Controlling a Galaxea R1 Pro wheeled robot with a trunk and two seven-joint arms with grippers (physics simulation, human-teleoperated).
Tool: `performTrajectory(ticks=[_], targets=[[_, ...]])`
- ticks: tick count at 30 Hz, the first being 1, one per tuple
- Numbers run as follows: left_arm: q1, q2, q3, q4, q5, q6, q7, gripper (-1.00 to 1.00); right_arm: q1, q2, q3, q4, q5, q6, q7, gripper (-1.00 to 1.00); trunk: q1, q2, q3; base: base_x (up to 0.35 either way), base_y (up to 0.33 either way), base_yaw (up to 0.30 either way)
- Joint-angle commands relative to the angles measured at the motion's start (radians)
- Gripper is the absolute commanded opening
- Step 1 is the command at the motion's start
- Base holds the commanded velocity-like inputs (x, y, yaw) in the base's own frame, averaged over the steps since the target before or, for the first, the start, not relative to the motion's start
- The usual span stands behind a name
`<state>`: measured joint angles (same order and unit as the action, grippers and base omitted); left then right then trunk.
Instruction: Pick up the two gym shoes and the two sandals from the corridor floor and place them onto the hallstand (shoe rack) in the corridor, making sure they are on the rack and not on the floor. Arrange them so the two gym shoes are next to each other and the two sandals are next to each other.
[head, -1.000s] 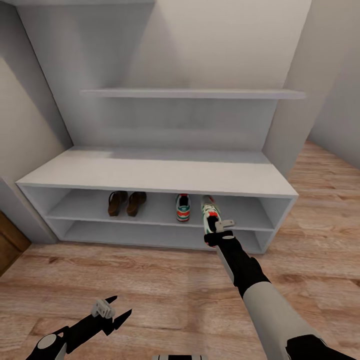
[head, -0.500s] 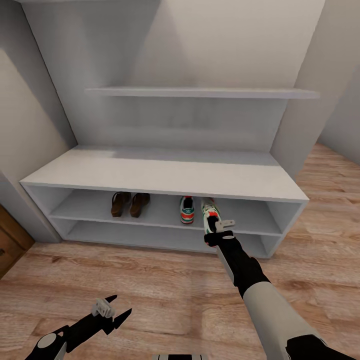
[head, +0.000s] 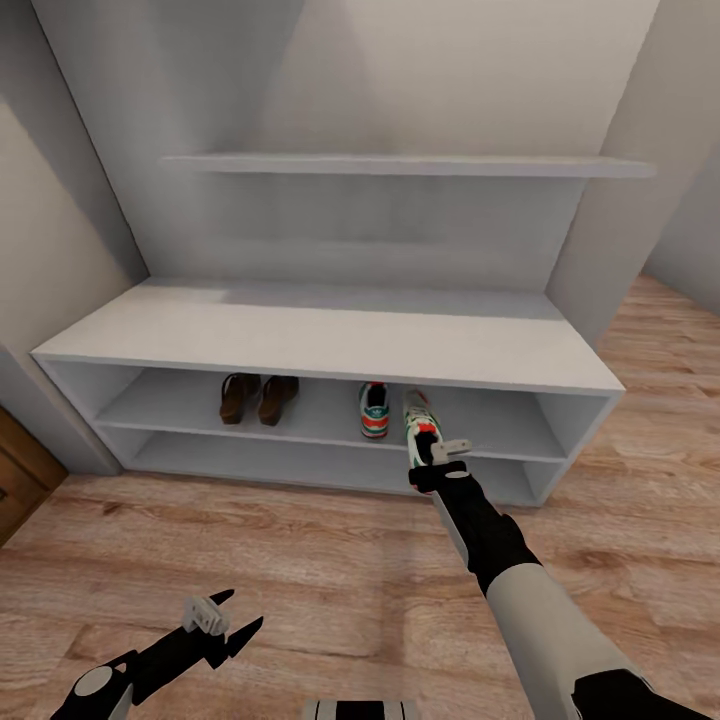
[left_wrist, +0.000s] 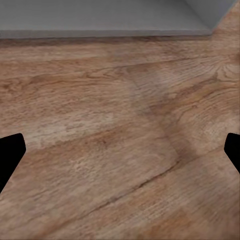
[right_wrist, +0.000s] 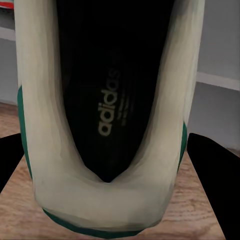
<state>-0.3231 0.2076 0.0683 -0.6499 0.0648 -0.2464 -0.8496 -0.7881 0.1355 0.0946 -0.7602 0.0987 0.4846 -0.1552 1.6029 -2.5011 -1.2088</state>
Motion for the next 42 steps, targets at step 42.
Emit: performTrajectory(ticks=[42], targets=[[0.0, 0.001, 0.003, 0.003, 0.004, 0.001, -0.005, 1.0, 0.0, -0.003, 0.001, 0.0, 0.012, 0.008, -0.001, -1.0, 0.0, 0.0, -0.001, 0.13, 0.02, 0.0]])
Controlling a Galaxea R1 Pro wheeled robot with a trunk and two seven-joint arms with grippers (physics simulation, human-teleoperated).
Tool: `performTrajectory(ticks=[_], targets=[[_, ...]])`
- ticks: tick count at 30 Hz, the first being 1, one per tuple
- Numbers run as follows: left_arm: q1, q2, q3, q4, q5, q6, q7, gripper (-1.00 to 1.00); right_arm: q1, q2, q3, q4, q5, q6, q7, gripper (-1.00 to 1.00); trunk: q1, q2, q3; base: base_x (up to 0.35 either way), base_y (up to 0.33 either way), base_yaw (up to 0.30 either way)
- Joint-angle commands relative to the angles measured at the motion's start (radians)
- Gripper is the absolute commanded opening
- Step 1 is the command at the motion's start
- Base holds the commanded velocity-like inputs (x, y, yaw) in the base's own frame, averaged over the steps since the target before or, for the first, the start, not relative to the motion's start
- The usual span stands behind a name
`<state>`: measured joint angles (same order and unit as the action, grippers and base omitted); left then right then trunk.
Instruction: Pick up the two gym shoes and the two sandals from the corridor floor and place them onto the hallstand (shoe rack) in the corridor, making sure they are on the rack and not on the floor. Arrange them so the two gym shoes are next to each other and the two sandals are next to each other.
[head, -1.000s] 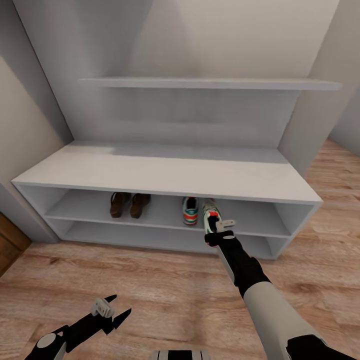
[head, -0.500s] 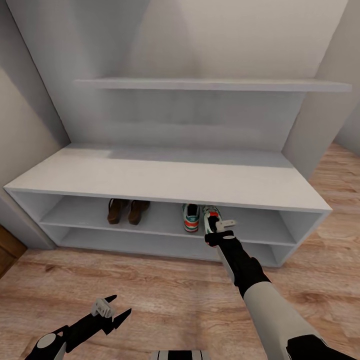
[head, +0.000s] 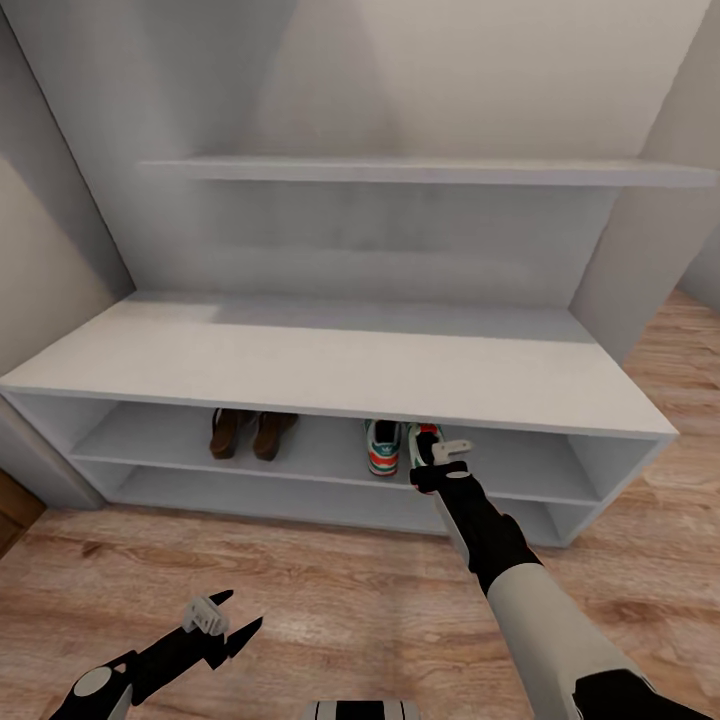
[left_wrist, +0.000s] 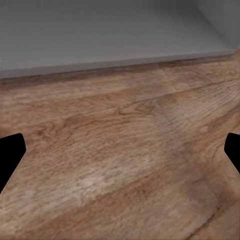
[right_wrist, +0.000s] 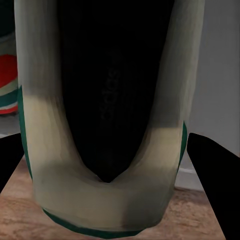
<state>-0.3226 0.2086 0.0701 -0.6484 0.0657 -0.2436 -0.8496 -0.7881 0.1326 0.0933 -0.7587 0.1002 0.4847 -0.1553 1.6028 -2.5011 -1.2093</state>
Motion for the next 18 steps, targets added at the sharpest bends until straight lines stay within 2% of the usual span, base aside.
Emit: performTrajectory(ticks=[1, 13, 18], targets=[[-0.001, 0.0, 0.001, 0.001, 0.003, -0.002, -0.005, 1.0, 0.0, 0.0, 0.002, -0.001, 0.01, 0.008, -0.001, -1.0, 0.0, 0.0, -0.001, 0.022, 0.0, 0.0], [-0.001, 0.0, 0.001, 0.0, 0.003, -0.002, -0.005, 1.0, 0.0, -0.001, 0.005, -0.002, 0.01, 0.008, 0.0, -1.0, 0.0, 0.0, -0.001, 0.045, 0.0, 0.0], [-0.001, 0.0, 0.002, 0.001, 0.003, -0.001, -0.005, 1.0, 0.0, -0.001, 0.005, -0.001, 0.01, 0.008, 0.0, -1.0, 0.0, 0.0, -0.001, 0.144, 0.0, 0.0]])
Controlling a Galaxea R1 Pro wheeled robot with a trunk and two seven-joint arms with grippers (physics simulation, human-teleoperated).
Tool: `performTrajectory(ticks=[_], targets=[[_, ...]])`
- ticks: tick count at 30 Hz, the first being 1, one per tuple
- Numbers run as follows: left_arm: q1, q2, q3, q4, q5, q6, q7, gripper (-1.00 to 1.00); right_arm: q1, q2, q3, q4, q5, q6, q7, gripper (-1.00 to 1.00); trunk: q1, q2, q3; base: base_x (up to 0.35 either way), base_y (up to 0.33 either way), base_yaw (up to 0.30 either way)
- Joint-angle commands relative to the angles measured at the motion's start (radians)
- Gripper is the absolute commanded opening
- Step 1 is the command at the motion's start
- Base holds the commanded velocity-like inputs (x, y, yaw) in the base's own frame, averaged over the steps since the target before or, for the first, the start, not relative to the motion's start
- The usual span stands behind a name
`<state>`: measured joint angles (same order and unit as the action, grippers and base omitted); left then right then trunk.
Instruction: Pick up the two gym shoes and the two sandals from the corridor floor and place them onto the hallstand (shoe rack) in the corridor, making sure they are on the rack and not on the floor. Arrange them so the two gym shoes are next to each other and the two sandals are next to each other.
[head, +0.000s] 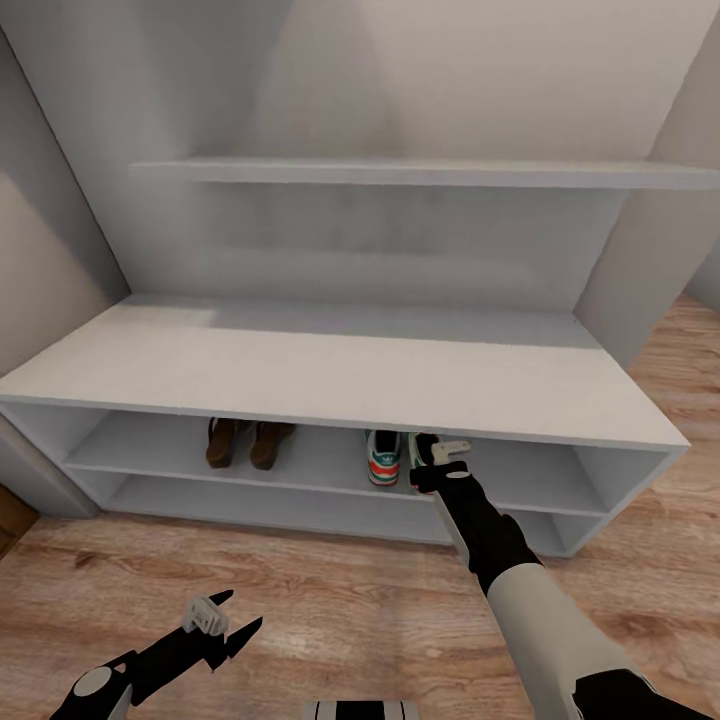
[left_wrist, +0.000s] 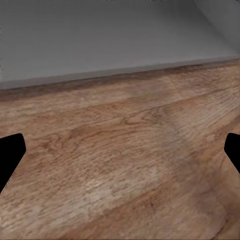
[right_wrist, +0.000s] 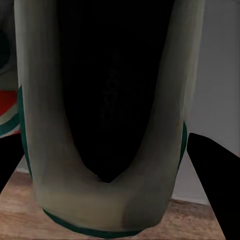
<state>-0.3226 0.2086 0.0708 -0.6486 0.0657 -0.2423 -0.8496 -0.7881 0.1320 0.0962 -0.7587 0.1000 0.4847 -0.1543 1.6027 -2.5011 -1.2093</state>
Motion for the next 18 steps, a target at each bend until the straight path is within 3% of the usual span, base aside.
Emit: performTrajectory(ticks=[1, 18], targets=[[0.0, 0.0, 0.001, 0.001, 0.003, -0.002, -0.005, 1.0, 0.0, 0.0, 0.002, -0.002, 0.01, 0.008, -0.001, -1.0, 0.0, 0.0, -0.001, 0.059, 0.0, 0.0], [-0.001, 0.0, 0.001, 0.001, 0.003, -0.002, -0.005, 1.0, 0.0, 0.0, 0.004, -0.001, 0.01, 0.008, -0.001, -1.0, 0.0, 0.0, -0.001, 0.019, 0.0, 0.0]])
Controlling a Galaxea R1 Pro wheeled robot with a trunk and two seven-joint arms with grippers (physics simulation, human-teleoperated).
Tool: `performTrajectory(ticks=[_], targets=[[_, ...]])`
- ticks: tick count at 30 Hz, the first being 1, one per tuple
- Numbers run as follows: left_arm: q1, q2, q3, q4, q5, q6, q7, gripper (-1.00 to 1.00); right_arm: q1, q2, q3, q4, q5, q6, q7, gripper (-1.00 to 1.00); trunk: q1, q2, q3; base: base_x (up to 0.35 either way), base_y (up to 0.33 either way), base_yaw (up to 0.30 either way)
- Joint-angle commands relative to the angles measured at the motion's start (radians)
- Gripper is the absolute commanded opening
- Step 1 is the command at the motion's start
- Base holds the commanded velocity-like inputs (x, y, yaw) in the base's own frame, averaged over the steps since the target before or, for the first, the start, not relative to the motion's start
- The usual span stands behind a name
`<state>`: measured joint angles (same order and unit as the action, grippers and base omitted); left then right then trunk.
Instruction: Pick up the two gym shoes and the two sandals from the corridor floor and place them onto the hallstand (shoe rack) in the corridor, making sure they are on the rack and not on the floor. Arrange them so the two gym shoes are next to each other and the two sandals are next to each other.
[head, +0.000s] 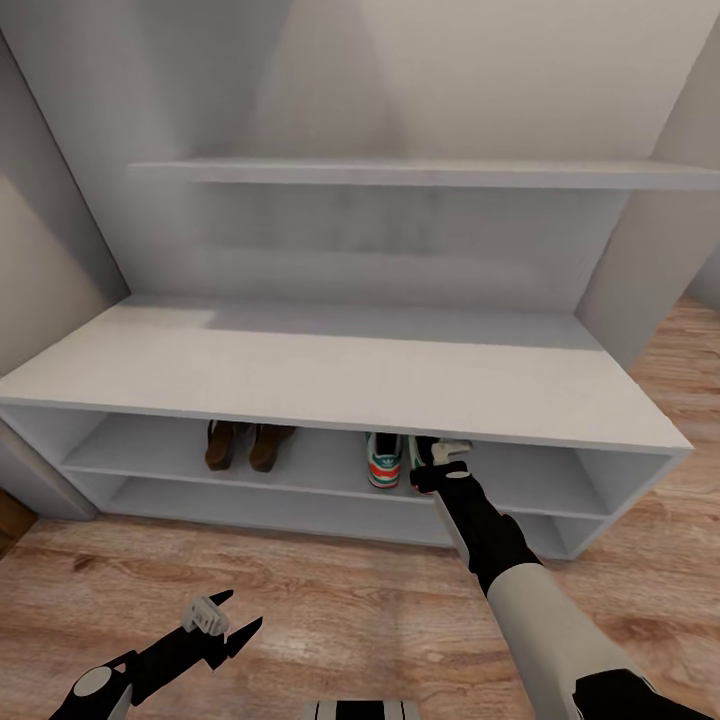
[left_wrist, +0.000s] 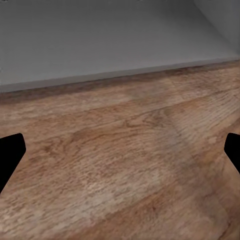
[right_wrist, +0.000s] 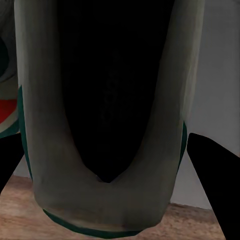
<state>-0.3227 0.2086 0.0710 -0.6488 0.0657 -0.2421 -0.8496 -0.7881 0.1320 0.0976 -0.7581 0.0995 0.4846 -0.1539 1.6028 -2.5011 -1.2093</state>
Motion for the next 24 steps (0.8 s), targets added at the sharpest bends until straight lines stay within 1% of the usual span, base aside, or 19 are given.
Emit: performTrajectory(ticks=[1, 17, 24], targets=[[0.0, 0.0, 0.001, 0.001, 0.003, -0.002, -0.005, 1.0, 0.0, 0.0, 0.002, -0.002, 0.01, 0.008, -0.001, -1.0, 0.0, 0.0, -0.001, 0.044, 0.0, 0.0], [0.0, 0.0, 0.001, 0.001, 0.003, -0.002, -0.005, 1.0, 0.0, 0.0, 0.002, -0.001, 0.01, 0.008, -0.001, -1.0, 0.0, 0.0, -0.001, 0.006, 0.0, 0.0], [-0.001, 0.0, 0.001, 0.0, 0.003, -0.002, -0.005, 1.0, 0.0, 0.0, 0.002, -0.002, 0.011, 0.008, -0.001, -1.0, 0.0, 0.0, -0.001, 0.079, 0.0, 0.0]])
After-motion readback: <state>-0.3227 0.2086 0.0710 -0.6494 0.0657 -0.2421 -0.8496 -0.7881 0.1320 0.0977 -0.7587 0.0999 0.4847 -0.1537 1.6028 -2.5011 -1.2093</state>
